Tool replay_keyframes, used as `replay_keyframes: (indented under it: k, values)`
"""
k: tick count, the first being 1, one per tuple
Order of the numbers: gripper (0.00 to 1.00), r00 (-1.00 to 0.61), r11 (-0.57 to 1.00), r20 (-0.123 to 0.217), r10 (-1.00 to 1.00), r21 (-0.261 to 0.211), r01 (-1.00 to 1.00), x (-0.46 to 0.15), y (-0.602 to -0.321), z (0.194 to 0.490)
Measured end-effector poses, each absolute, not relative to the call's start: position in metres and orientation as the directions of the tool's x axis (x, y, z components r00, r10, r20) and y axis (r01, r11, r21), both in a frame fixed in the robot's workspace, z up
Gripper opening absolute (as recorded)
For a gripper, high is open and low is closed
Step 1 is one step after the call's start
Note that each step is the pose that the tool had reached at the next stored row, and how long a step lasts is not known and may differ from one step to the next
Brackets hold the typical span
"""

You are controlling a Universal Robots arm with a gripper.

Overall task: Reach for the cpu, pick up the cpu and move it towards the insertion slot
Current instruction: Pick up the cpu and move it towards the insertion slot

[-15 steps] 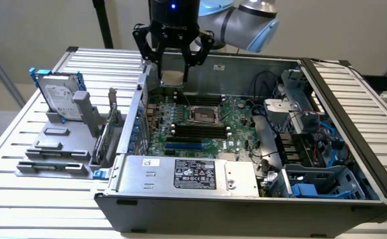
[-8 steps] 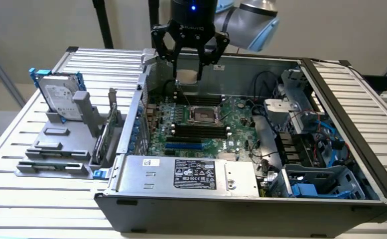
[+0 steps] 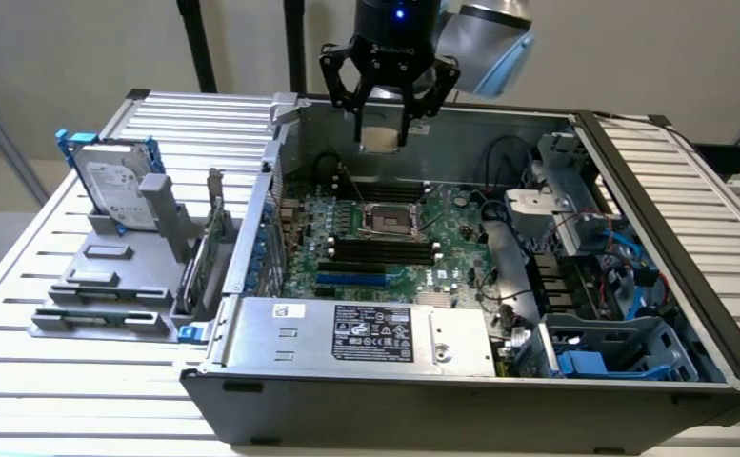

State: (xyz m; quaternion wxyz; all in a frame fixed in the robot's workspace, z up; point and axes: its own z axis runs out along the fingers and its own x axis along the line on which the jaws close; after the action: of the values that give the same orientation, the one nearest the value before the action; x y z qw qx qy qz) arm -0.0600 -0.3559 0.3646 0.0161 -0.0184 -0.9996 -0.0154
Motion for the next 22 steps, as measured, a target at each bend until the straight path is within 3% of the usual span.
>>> replay_keyframes:
  k: [9,22]
  values:
    - [0.55,-0.999,0.999,0.033,0.036,0.030,0.037,-0.036,-0.328,0.358]
    - [0.55,-0.999,0.999,0.027,0.035,0.030,0.035,-0.030,-0.324,0.351]
